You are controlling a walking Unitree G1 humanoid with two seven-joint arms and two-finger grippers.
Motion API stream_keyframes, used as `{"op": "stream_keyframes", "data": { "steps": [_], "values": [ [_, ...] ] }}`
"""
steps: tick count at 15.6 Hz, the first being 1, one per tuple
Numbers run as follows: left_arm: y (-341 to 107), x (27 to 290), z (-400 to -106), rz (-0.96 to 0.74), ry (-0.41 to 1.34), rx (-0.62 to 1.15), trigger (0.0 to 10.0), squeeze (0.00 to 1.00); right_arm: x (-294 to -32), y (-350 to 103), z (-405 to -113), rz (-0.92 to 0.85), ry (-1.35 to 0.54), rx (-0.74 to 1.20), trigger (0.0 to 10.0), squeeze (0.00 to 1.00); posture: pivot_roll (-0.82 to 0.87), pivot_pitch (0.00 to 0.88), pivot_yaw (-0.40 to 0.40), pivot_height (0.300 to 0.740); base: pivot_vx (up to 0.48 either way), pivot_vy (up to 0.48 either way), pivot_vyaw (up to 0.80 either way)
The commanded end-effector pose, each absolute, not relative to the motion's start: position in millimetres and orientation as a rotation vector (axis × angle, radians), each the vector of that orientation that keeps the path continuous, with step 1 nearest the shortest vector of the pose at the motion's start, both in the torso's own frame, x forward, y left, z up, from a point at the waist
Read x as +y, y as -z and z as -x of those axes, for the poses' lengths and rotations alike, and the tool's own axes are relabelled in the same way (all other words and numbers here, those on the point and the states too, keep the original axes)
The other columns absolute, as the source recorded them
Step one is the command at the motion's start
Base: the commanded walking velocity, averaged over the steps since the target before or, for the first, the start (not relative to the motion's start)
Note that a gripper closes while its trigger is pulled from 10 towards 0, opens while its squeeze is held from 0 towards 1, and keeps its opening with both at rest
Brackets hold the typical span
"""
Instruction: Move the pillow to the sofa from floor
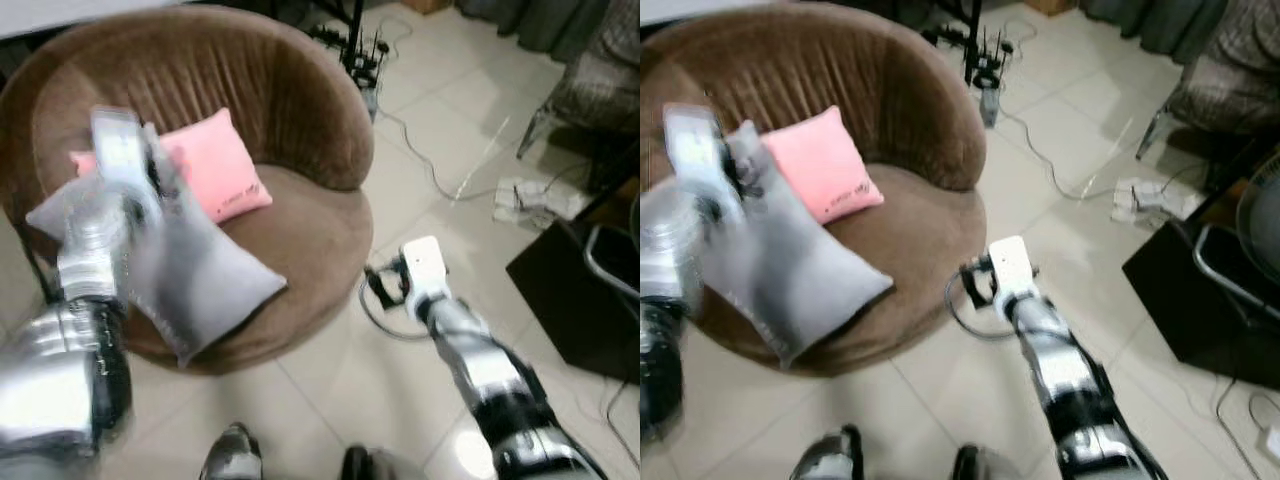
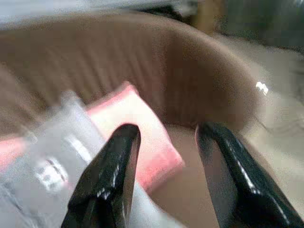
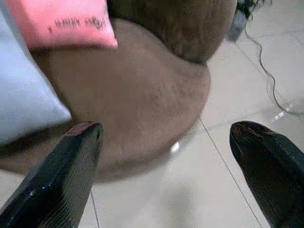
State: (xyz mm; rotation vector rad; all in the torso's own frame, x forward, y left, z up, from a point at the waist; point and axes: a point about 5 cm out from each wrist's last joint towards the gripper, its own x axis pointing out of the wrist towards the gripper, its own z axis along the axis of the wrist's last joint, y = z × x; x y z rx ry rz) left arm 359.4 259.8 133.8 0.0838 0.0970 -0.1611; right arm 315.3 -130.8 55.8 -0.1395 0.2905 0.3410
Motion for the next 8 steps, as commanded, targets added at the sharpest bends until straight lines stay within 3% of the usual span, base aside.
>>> {"op": "stream_keyframes", "data": {
  "steps": [1, 3, 5, 8],
  "values": [
    [-110.2, 255.0, -345.0, 0.010, 0.196, 0.145, 10.0, 0.00, -141.9, -44.6, -307.5, 0.146, -0.342, 0.342, 10.0, 0.00, 0.13, 0.138, -0.132, 0.740, 0.000, 0.000, 0.00],
    [-54.0, 237.4, -288.7, 0.004, 0.189, 0.199, 10.0, 0.00, -146.1, -30.7, -290.5, 0.183, -0.461, 0.413, 10.0, 0.00, 0.17, 0.159, -0.156, 0.740, 0.000, 0.000, 0.00],
    [-38.3, 214.1, -250.0, 0.109, 0.159, 0.196, 10.0, 0.00, -155.3, -26.1, -282.1, 0.190, -0.520, 0.452, 10.0, 0.00, 0.18, 0.166, -0.171, 0.740, 0.000, 0.000, 0.00],
    [-52.5, 200.4, -236.5, 0.166, 0.129, 0.121, 10.0, 0.00, -154.2, -27.1, -285.0, 0.190, -0.589, 0.457, 10.0, 0.00, 0.22, 0.176, -0.193, 0.740, 0.000, 0.000, 0.00]
  ]
}}
